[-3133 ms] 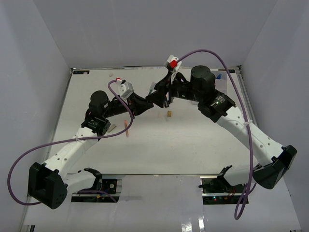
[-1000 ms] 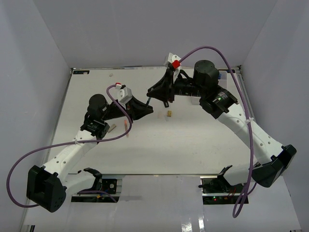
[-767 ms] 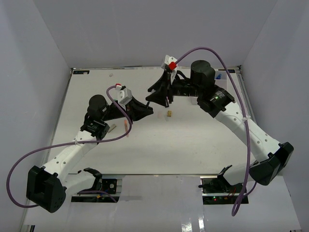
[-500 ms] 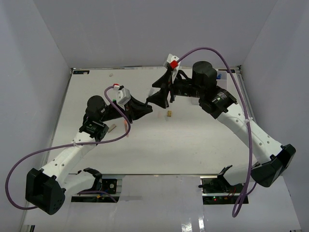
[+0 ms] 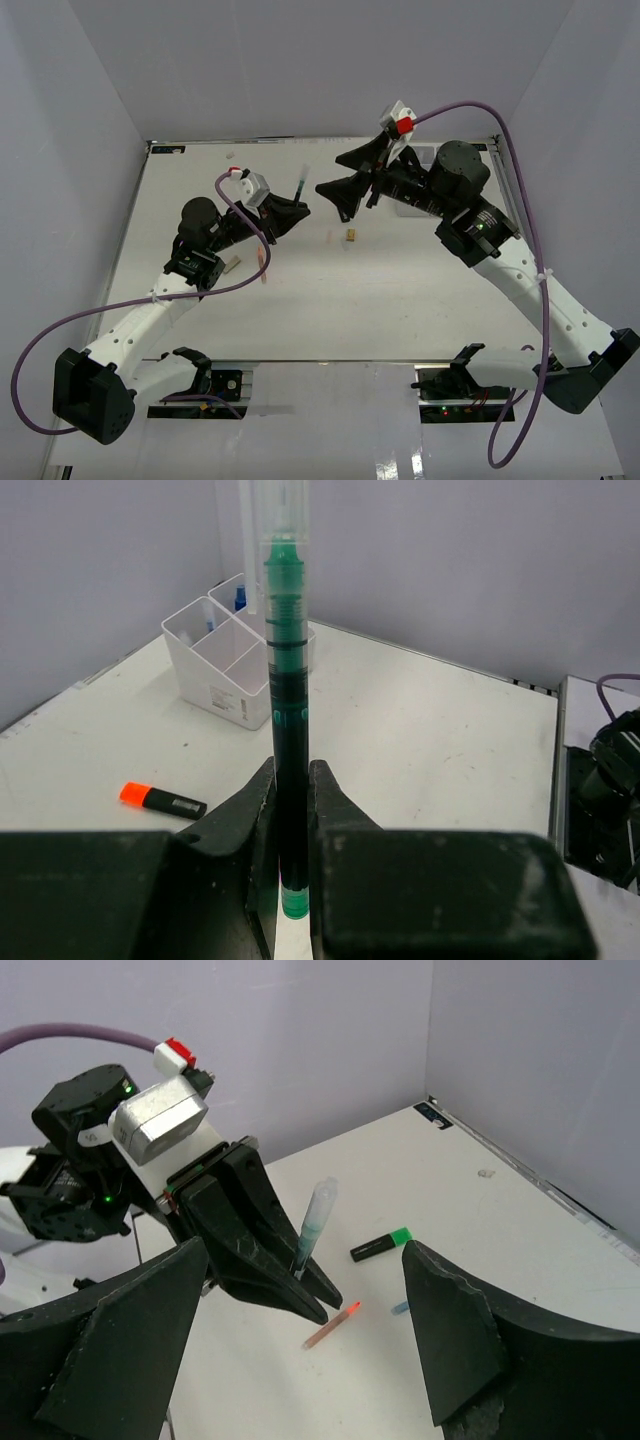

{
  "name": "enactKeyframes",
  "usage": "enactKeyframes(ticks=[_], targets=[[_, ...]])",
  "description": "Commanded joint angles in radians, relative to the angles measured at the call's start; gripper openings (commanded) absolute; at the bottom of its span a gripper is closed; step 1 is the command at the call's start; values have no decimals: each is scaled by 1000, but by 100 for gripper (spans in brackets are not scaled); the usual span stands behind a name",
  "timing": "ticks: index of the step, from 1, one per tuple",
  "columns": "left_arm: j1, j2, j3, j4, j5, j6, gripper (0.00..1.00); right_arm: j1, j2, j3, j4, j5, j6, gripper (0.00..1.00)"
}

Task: Sort the stationery into containers
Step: Close the pen cap on the pen.

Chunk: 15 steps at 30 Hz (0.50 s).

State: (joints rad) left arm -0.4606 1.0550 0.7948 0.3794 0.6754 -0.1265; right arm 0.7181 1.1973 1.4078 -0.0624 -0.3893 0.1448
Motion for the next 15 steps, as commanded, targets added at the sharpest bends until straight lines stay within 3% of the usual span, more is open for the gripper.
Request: enactKeyframes(ticks=[1, 7, 15], targets=[[-4, -7, 21, -16, -80, 19, 0, 18, 24, 17, 92, 99, 52, 84], [-6, -1, 23, -33, -119, 31, 0, 37, 119, 71, 118, 197, 81, 81], [-6, 8, 30, -48, -114, 37, 0, 41, 199, 129, 147, 179, 93, 78]])
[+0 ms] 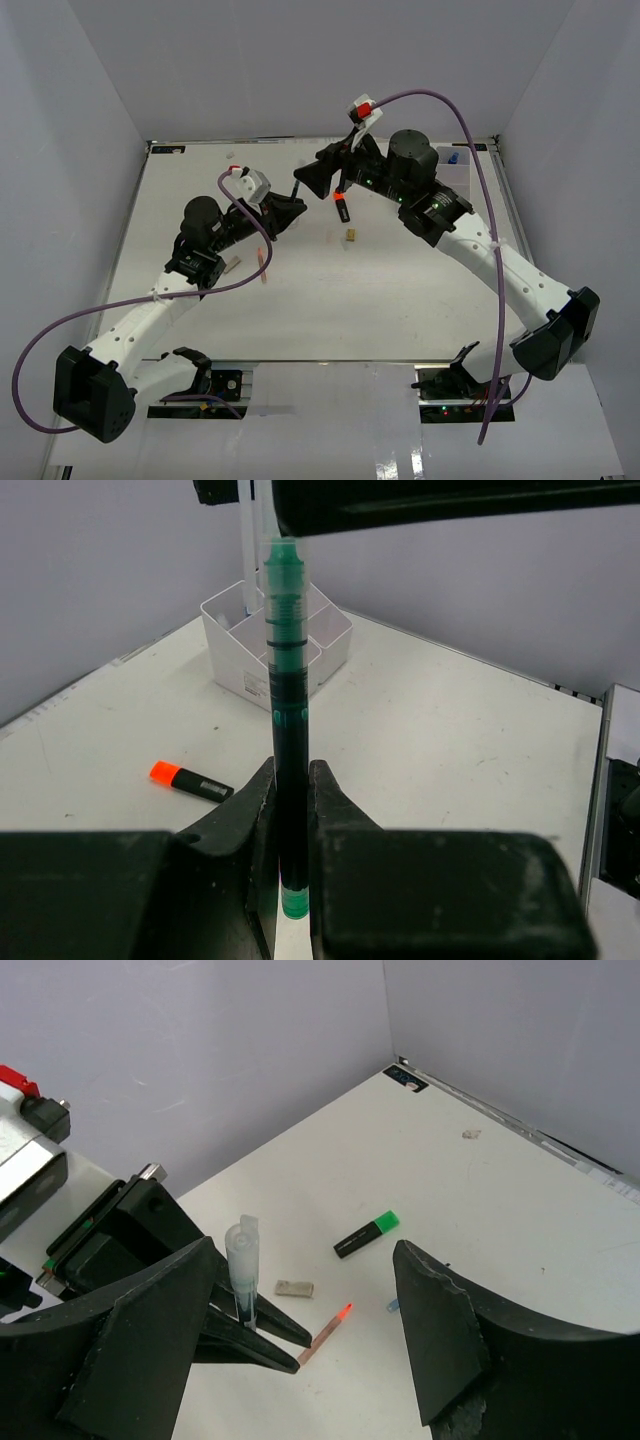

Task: Sort the stationery into containers
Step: Close the pen cap on the pen.

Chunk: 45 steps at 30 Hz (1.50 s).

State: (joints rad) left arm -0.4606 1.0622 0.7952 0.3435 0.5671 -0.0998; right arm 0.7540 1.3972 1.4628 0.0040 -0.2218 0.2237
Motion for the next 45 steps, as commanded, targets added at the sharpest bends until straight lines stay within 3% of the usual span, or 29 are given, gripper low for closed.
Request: enactKeyframes(ticks=[1, 16, 45], targets=[[-6, 4, 30, -14, -4, 11, 0, 5, 3, 77, 82, 7, 16, 77], [-6, 4, 35, -21, -1, 9, 0, 5, 80, 142, 105, -79, 62, 68], [-6, -7, 36, -26, -6, 15, 0, 15, 108, 120, 80, -79, 66, 42]])
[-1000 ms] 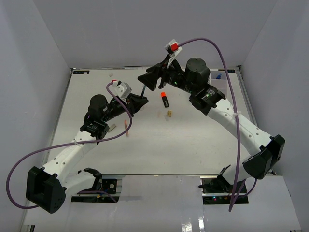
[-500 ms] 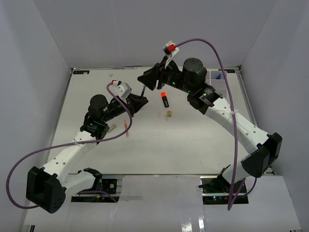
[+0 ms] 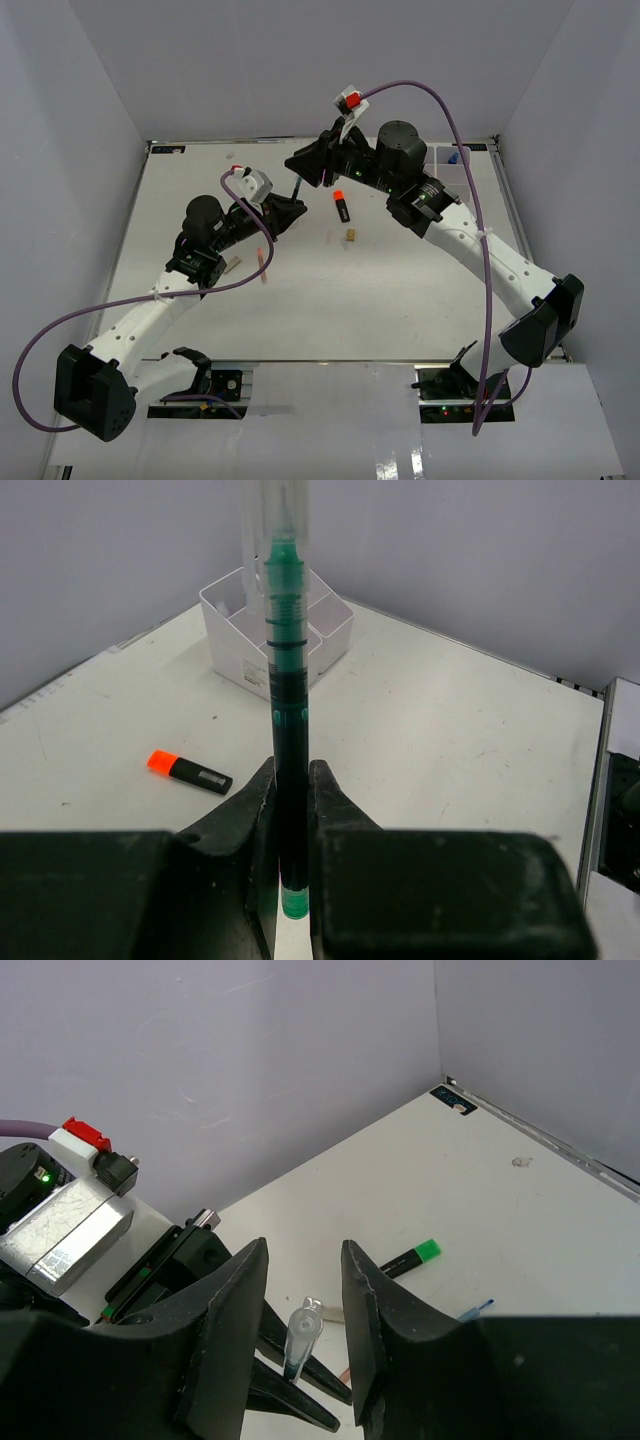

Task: Sort the stationery into containers
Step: Close the pen cap on the pen.

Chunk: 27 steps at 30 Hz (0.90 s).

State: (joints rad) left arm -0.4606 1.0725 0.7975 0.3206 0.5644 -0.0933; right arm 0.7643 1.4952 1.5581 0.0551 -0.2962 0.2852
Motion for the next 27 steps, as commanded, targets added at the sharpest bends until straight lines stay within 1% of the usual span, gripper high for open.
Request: enactKeyframes(ticks=[1, 3, 11, 13, 19, 20, 21, 23, 24, 27], targets=[[-6, -17, 34, -3, -3, 9, 0, 4, 10, 25, 28, -3, 5, 41], [-6, -17, 35, -3, -1, 7, 0, 4, 10, 23, 26, -4, 5, 38], [-6, -22, 34, -2, -4, 7, 0, 9, 17, 19, 17, 0, 5, 35], [-4, -22, 34, -3, -4, 7, 0, 9, 16, 16, 17, 3, 3, 32], [-6, -26, 34, -3, -6, 7, 0, 12, 14, 10, 17, 3, 0, 20], [-6, -26, 34, -3, -5, 7, 0, 12, 13, 10, 15, 2, 0, 18], [-4, -26, 34, -3, -3, 9, 0, 13, 13, 10, 14, 0, -1, 13], [-4, -29, 34, -2, 2, 7, 0, 12, 13, 8, 6, -4, -6, 9], [-6, -31, 34, -3, 9, 9, 0, 13, 14, 8, 5, -12, -9, 8], [-6, -32, 34, 6, 26, 6, 0, 13, 17, 8, -9, -35, -20, 8]])
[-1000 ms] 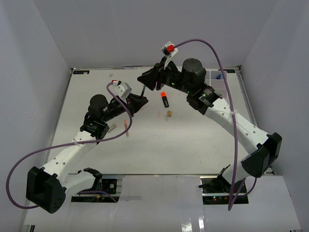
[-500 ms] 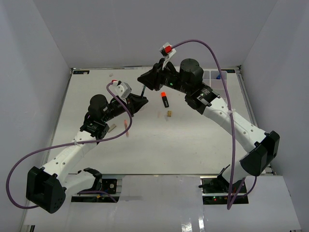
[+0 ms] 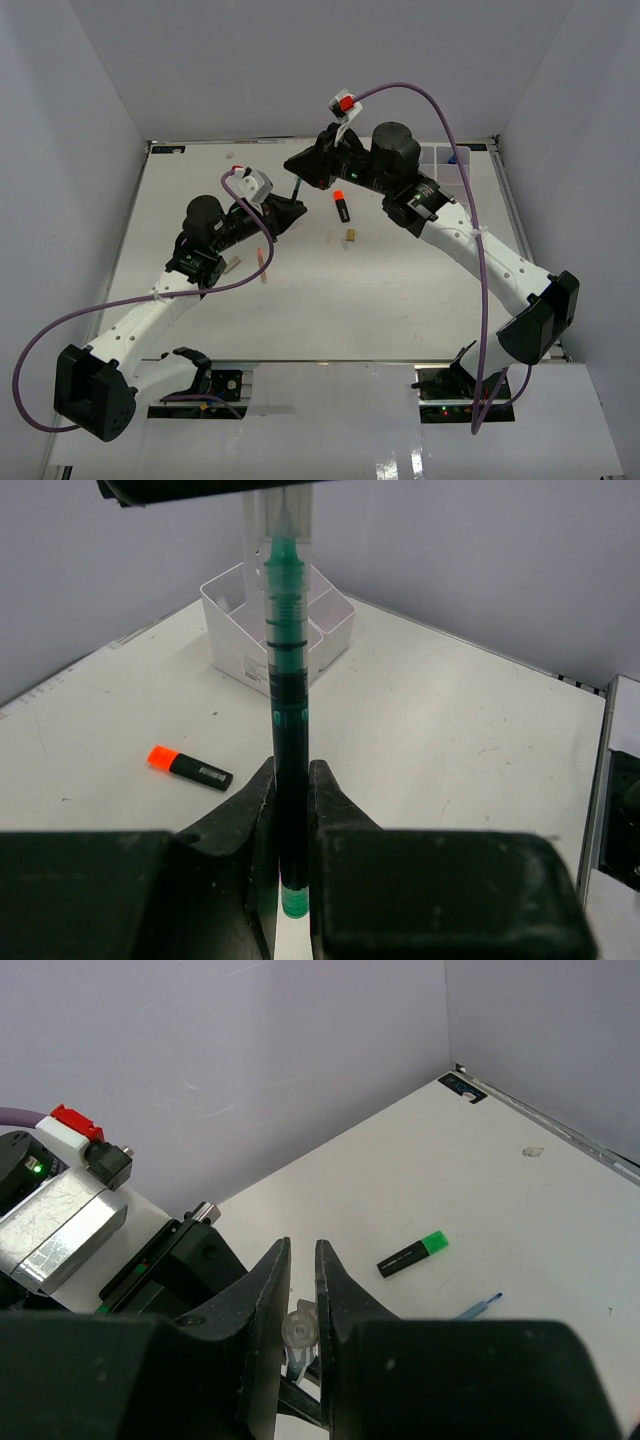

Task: Sort the stationery into containers
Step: Close the pen cap on the pen.

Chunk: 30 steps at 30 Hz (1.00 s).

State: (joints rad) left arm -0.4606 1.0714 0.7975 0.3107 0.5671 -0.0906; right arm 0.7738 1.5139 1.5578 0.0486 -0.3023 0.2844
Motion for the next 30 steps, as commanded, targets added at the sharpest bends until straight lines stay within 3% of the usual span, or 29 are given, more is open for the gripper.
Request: enactKeyframes(ticks=[1, 8, 18, 24, 30], targets=[[-6, -34, 31, 19, 34, 0, 0, 2, 0, 11, -9, -35, -22, 8], [-6, -45, 32, 21, 79, 9, 0, 4, 34, 70, -174, -69, -103, 8], [-4, -83, 20, 50, 80, 8, 0, 4, 32, 27, -266, -98, -174, 8], [-4, -105, 3, 139, 42, -69, 0, 4, -27, -122, -155, -120, -169, 8], [-6, -71, 48, 148, 82, -100, 0, 5, -12, -124, -157, -143, -175, 8]])
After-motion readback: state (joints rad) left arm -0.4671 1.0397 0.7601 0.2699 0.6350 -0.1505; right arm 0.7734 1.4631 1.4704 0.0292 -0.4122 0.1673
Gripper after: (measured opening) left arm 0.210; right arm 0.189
